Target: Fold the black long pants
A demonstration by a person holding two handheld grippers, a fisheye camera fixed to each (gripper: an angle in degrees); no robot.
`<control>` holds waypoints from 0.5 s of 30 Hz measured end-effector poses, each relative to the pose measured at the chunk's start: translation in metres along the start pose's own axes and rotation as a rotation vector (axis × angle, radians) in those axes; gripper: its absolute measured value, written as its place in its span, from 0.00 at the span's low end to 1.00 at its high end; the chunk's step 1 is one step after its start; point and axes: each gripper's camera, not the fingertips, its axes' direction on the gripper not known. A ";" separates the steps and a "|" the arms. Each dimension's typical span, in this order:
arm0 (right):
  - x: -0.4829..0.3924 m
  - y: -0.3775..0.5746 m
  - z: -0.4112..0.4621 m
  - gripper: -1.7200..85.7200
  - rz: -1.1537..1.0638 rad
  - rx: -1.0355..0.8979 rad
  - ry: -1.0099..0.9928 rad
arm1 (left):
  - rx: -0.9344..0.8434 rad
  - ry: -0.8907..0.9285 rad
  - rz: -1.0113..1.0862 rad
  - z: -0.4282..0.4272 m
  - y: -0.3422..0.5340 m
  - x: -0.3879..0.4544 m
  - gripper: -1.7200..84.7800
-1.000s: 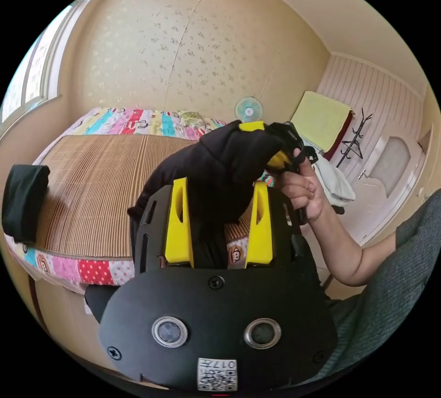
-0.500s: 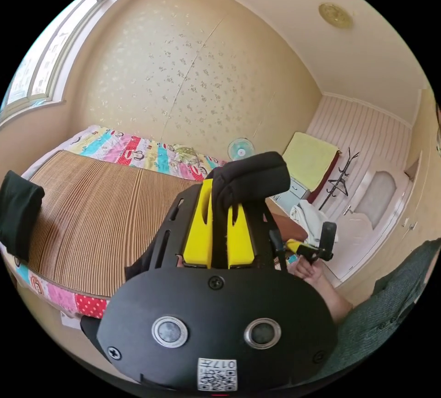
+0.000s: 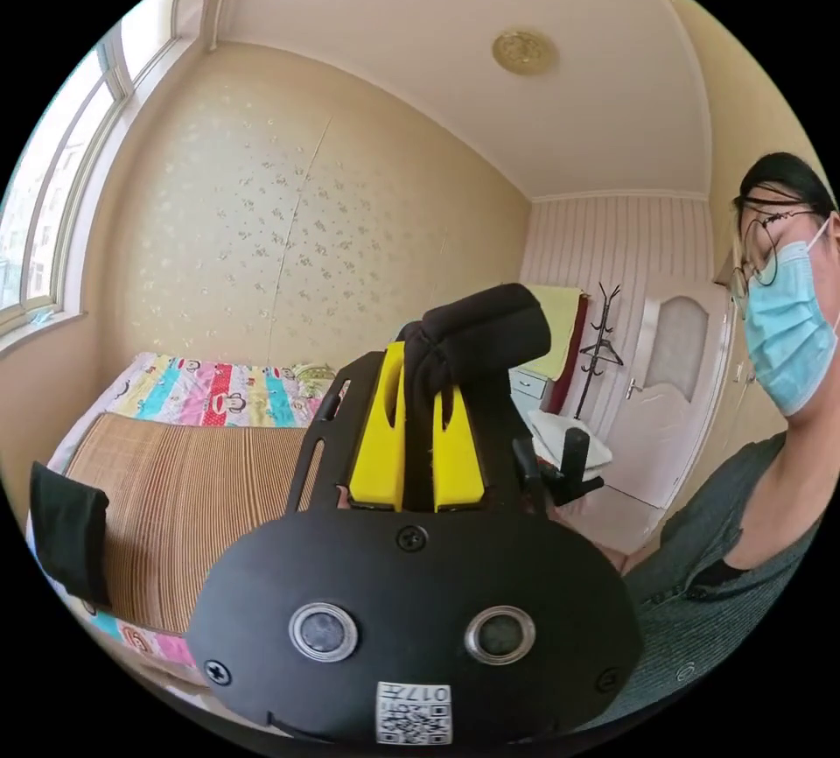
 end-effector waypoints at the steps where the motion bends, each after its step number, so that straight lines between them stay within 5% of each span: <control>1: 0.009 -0.027 -0.013 0.07 0.041 0.071 -0.029 | 0.008 0.015 0.034 -0.007 -0.008 0.001 0.07; 8: -0.042 -0.168 -0.123 0.07 -0.080 0.435 0.103 | -0.151 0.468 0.379 -0.059 -0.126 0.004 0.07; 10: -0.069 -0.204 -0.154 0.07 -0.052 0.475 0.173 | -0.213 0.384 0.298 -0.048 -0.147 -0.007 0.07; 12: -0.083 -0.221 -0.163 0.08 -0.014 0.460 0.229 | -0.270 0.110 0.269 -0.030 -0.161 -0.016 0.07; 15: -0.100 -0.228 -0.155 0.08 0.023 0.434 0.313 | -0.156 -0.092 0.237 -0.014 -0.149 -0.008 0.07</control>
